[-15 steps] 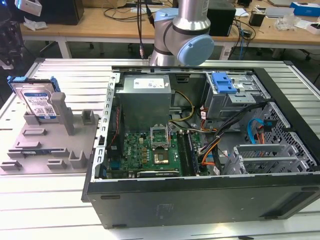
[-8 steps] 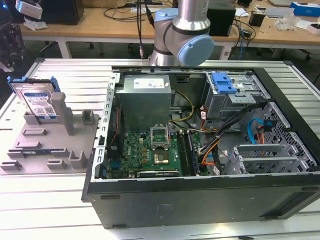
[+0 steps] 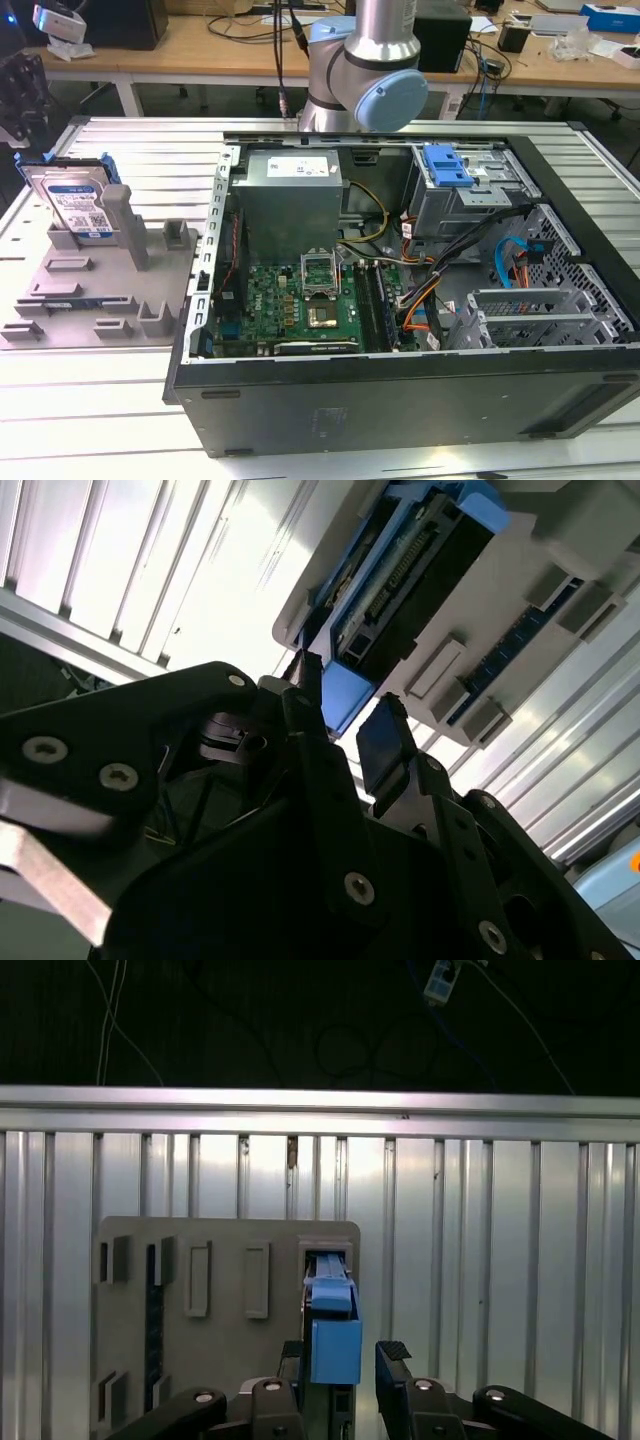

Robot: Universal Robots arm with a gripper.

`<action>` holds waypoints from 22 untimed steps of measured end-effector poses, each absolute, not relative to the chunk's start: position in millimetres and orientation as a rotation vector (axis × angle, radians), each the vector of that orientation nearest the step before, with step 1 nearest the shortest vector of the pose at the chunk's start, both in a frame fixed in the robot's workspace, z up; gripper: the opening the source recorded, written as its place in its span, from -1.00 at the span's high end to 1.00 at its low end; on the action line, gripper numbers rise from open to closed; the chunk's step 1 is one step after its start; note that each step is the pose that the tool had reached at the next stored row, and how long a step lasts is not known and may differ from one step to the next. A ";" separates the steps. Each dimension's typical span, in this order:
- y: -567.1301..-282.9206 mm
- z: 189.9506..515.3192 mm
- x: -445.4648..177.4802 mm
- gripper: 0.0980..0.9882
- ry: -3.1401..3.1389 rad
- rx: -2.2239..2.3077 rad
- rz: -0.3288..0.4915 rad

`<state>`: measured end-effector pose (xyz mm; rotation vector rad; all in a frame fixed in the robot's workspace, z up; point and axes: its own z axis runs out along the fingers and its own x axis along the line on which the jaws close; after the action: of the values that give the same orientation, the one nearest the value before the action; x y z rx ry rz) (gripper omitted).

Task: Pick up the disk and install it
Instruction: 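Pick up the disk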

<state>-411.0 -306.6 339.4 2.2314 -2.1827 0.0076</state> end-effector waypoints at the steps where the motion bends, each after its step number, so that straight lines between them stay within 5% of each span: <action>1: -306.6 339.0 -411.0 0.27 -2.183 2.231 0.008; 5: -306.6 336.6 -411.6 0.10 -2.183 2.231 0.008; 22: -306.7 328.0 -412.6 0.10 -2.183 2.231 0.008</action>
<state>-412.6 -306.7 328.0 2.2314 -2.1827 0.0076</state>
